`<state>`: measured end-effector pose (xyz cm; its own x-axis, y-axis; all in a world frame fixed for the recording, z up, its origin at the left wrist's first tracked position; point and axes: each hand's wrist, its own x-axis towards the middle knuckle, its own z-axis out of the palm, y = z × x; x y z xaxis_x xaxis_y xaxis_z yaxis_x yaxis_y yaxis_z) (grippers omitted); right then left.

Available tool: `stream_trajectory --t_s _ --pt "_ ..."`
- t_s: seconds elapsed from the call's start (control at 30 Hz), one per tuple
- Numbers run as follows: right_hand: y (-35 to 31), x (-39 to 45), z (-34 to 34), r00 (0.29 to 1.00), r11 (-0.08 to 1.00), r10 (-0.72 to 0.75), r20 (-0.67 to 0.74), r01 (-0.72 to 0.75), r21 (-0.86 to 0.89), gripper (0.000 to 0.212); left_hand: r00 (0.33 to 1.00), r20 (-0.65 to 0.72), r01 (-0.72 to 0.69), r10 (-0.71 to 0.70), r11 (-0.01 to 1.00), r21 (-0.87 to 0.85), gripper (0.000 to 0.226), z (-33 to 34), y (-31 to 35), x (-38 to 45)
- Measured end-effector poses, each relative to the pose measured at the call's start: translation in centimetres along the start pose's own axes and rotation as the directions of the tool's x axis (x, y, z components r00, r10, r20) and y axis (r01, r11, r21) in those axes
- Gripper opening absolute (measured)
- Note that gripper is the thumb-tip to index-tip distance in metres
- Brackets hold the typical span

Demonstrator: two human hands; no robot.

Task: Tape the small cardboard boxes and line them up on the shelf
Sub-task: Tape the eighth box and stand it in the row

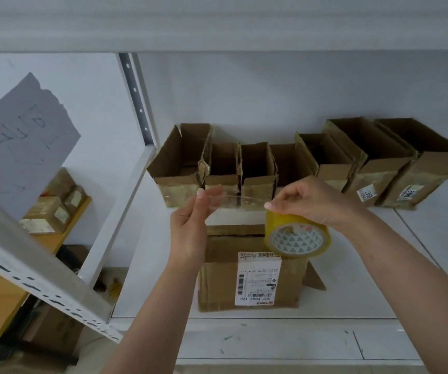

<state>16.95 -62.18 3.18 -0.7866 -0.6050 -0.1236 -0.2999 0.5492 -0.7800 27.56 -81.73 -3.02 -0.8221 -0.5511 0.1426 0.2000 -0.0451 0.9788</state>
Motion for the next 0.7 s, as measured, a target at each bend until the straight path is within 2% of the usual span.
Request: stream_trajectory --t_s 0.07,0.13,0.27,0.33,0.43,0.47,0.53,0.63,0.7 --pt "0.1 0.2 0.0 1.000 1.000 0.000 0.009 0.000 0.001 0.057 1.000 -0.016 -0.010 0.010 0.999 0.046 0.035 -0.5 -0.8 -0.5" --pt "0.1 0.3 0.0 0.998 1.000 0.003 0.059 -0.002 -0.012 0.057 0.998 -0.047 0.038 -0.035 0.998 0.058 0.036 -1.0 -1.8 -1.1" --pt "-0.3 0.5 0.2 0.982 1.000 0.030 0.185 -0.027 -0.016 0.067 0.968 -0.139 0.198 -0.208 0.977 -0.079 0.040 -1.8 -2.7 -1.3" --pt "-0.6 0.9 0.5 0.981 1.000 0.025 0.190 -0.026 0.001 0.053 0.946 -0.165 0.260 -0.278 0.958 -0.125 0.038 -2.0 -2.9 -1.4" --pt "-0.6 1.7 1.0 0.988 1.000 0.017 0.153 -0.017 0.003 0.011 0.925 -0.177 0.310 -0.337 0.937 -0.163 0.037 -2.3 -3.5 -1.7" --pt "-0.5 1.9 1.2 0.990 1.000 0.017 0.138 -0.017 -0.006 0.008 0.921 -0.183 0.316 -0.344 0.934 -0.167 0.037 -2.4 -3.8 -1.9" --pt "-0.5 2.3 1.7 0.993 0.999 0.032 0.113 -0.029 -0.020 0.011 0.914 -0.206 0.316 -0.350 0.931 -0.184 0.036 -2.4 -4.1 -2.3" --pt "-0.7 2.6 2.5 0.995 1.000 0.025 0.092 -0.025 -0.009 0.030 0.895 -0.264 0.310 -0.360 0.927 -0.213 0.035 -2.3 -4.3 -2.6" --pt "-1.0 2.9 2.8 0.995 1.000 0.017 0.096 -0.015 -0.022 0.029 0.874 -0.293 0.322 -0.387 0.914 -0.246 0.034 -2.4 -4.5 -2.7"
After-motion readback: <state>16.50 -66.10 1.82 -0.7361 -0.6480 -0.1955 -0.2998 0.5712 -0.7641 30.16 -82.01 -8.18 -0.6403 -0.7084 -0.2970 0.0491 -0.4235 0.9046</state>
